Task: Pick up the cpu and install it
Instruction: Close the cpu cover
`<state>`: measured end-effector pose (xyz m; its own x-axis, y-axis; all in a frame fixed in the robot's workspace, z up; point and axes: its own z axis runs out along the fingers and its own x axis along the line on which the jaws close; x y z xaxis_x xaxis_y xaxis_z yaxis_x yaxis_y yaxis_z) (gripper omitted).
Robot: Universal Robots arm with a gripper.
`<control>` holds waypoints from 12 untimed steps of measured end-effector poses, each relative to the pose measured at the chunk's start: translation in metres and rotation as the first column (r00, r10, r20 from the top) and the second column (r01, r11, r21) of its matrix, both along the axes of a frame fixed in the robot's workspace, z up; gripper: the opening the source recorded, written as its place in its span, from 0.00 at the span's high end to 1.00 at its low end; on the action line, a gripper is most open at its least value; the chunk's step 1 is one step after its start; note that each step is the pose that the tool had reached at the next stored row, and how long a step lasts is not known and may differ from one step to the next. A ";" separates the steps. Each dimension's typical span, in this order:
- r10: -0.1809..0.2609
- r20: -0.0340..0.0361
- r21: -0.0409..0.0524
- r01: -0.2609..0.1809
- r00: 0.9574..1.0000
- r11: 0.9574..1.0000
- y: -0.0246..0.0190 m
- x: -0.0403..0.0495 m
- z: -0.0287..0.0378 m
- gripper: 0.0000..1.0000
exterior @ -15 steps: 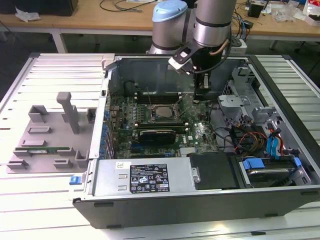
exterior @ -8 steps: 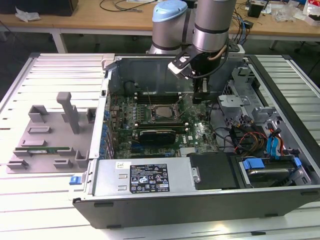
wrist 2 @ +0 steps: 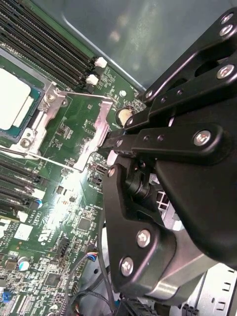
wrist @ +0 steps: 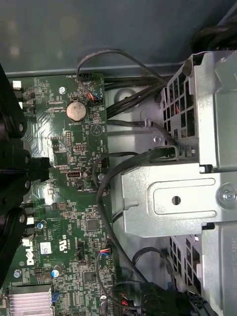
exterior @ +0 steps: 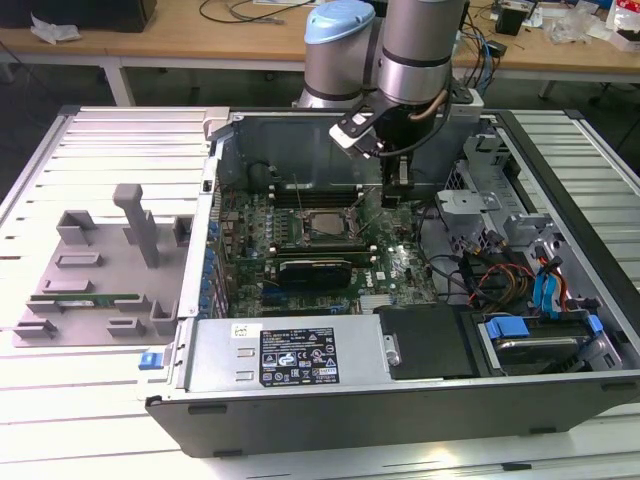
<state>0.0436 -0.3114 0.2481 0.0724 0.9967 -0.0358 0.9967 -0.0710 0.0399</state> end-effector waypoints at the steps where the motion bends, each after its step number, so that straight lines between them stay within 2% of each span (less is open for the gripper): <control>1: 0.000 0.000 0.000 0.000 1.000 1.000 0.0000 0.0000 0.0000 0.89; 5: 0.000 0.000 0.000 0.000 1.000 1.000 0.0007 -0.0072 0.0000 0.89; 12: 0.000 0.005 0.000 0.000 1.000 1.000 0.0061 -0.0249 0.0004 0.89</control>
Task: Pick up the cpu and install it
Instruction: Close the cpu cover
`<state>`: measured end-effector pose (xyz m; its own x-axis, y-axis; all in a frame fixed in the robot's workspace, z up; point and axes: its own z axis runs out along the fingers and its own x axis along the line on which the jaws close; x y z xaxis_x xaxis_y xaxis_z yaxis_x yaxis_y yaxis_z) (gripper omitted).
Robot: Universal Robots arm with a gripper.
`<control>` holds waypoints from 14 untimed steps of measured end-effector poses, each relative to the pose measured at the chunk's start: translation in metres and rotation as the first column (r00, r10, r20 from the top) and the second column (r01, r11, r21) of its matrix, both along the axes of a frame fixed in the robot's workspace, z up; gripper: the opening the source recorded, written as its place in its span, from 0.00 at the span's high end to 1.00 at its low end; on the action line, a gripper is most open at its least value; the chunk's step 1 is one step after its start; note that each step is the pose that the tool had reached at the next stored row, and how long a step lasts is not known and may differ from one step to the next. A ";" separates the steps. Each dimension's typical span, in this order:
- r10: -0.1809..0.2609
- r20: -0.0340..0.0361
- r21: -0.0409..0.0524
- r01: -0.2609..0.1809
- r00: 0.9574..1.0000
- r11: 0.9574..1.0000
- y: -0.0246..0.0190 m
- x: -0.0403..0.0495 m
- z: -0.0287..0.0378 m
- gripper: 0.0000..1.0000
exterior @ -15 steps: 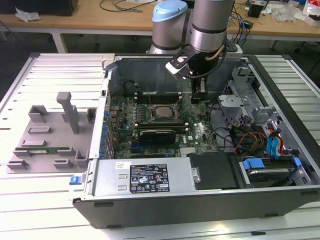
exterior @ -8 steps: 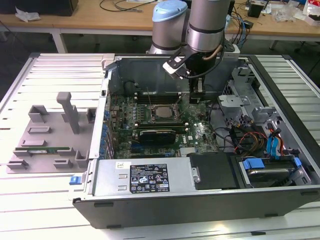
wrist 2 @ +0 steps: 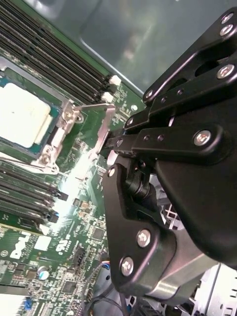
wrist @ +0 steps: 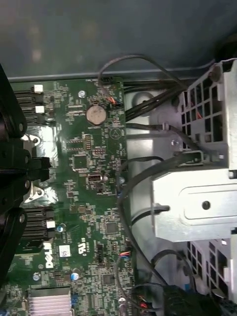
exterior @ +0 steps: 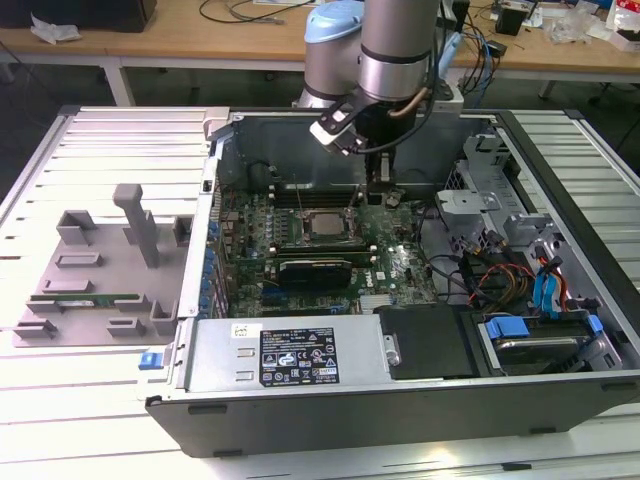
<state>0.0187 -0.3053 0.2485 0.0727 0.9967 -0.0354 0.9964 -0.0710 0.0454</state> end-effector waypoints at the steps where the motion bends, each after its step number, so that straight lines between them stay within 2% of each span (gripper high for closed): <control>1: 0.000 0.001 0.000 0.000 1.000 1.000 0.0004 -0.0018 0.0000 0.89; 6: -0.001 0.007 0.000 0.001 1.000 1.000 0.0029 -0.0204 0.0000 0.89; 11: -0.001 0.007 0.000 0.001 1.000 1.000 0.0030 -0.0221 0.0000 0.89; 12: -0.001 0.005 0.000 0.001 1.000 1.000 0.0030 -0.0222 0.0000 0.89; 13: -0.001 -0.019 0.000 0.001 1.000 1.000 0.0030 -0.0221 -0.0003 0.89; 14: -0.001 -0.037 0.000 0.001 0.999 1.000 0.0029 -0.0221 -0.0004 0.89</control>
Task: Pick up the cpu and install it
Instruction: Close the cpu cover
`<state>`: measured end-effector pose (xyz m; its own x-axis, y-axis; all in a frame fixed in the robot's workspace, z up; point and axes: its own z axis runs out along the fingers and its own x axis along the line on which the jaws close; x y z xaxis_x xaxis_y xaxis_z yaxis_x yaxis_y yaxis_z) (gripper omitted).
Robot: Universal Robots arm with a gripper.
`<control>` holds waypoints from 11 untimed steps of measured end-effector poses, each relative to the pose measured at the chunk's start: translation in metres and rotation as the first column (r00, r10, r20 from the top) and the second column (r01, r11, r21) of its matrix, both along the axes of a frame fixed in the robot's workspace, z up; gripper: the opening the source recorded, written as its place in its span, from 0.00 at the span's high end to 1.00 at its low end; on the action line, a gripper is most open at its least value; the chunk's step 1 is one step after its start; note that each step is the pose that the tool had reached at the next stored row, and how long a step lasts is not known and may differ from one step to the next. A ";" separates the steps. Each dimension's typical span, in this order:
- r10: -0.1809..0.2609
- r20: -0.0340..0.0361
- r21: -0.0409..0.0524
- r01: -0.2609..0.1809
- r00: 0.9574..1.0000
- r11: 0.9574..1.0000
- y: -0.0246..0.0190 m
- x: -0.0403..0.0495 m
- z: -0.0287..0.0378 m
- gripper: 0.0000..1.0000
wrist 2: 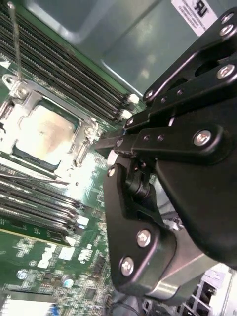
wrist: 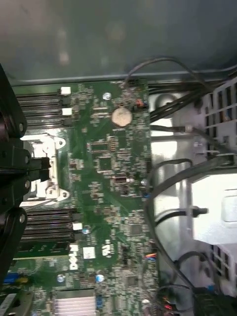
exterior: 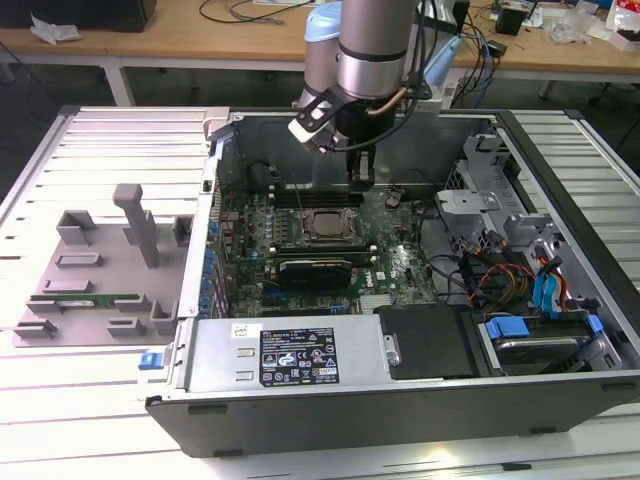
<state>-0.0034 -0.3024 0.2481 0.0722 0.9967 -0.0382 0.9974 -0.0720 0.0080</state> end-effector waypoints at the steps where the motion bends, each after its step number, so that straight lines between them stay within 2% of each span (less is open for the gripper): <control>1: 0.000 -0.016 0.000 0.000 1.000 1.000 0.0000 0.0001 -0.0001 0.89; 2: 0.000 -0.034 0.000 0.000 0.999 1.000 0.0000 0.0001 -0.0003 0.89; 3: 0.000 -0.038 0.000 0.000 0.999 1.000 0.0000 0.0001 -0.0003 0.89; 7: 0.000 -0.038 0.000 0.000 0.999 1.000 -0.0011 -0.0015 -0.0005 0.89; 11: 0.002 -0.036 0.000 -0.002 0.999 1.000 -0.0109 -0.0148 -0.0034 0.89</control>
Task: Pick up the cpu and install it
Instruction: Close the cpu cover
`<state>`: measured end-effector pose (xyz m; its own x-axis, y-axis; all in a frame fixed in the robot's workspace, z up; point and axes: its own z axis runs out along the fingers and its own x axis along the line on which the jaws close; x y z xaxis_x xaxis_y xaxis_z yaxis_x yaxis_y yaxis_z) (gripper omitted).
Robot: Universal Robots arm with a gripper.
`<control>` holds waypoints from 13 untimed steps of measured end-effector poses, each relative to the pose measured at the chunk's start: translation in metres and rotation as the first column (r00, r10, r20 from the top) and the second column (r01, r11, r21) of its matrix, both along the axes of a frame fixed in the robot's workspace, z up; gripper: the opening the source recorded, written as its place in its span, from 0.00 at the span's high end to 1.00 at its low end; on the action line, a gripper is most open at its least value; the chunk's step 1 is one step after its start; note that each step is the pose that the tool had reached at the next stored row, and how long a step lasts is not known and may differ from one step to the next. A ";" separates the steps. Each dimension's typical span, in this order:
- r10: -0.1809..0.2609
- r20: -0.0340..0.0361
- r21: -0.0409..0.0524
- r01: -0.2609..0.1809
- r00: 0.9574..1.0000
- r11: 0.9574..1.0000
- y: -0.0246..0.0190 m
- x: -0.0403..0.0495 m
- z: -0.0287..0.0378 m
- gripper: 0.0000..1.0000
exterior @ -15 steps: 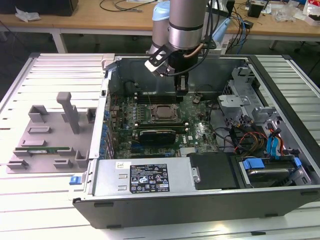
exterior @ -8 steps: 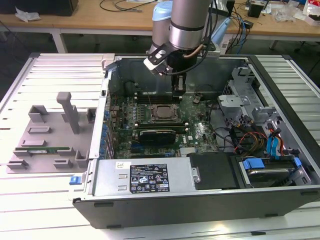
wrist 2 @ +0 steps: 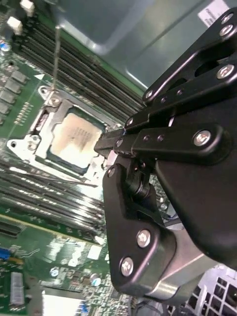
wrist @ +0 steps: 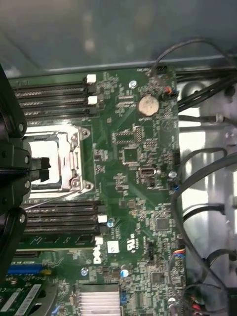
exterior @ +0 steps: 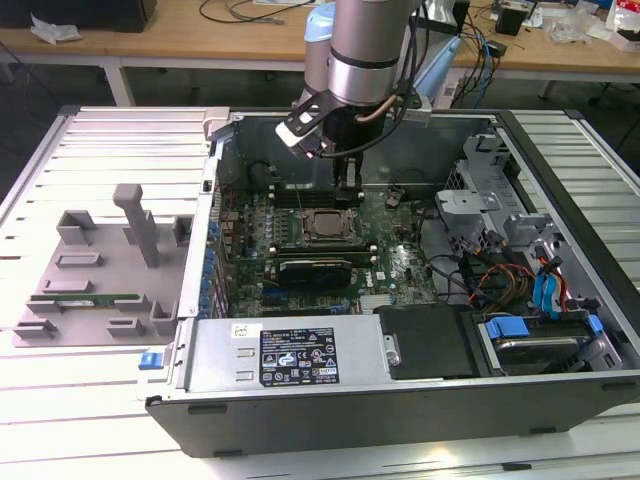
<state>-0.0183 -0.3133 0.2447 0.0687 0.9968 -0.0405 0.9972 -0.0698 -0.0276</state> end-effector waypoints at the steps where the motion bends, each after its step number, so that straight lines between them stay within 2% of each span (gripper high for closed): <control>1: 0.001 0.000 0.000 -0.001 1.000 1.000 -0.0009 -0.0013 -0.0009 0.89; 2: 0.005 0.001 0.000 -0.005 1.000 1.000 -0.0019 -0.0024 -0.0022 0.89; 3: 0.041 0.001 0.000 -0.041 0.999 0.999 -0.0021 -0.0026 -0.0036 0.89; 5: 0.081 0.001 0.000 -0.081 0.997 0.997 -0.0022 -0.0026 -0.0043 0.89; 7: 0.151 0.001 0.000 -0.151 0.989 0.989 -0.0022 -0.0026 -0.0049 0.89; 8: 0.191 0.001 0.000 -0.191 0.982 0.982 -0.0022 -0.0026 -0.0051 0.89; 10: 0.265 0.001 0.000 -0.265 0.964 0.964 -0.0022 -0.0026 -0.0054 0.89; 12: 0.301 0.001 0.000 -0.301 0.954 0.954 -0.0022 -0.0026 -0.0055 0.89; 13: 0.331 0.001 0.000 -0.331 0.943 0.943 -0.0022 -0.0026 -0.0054 0.89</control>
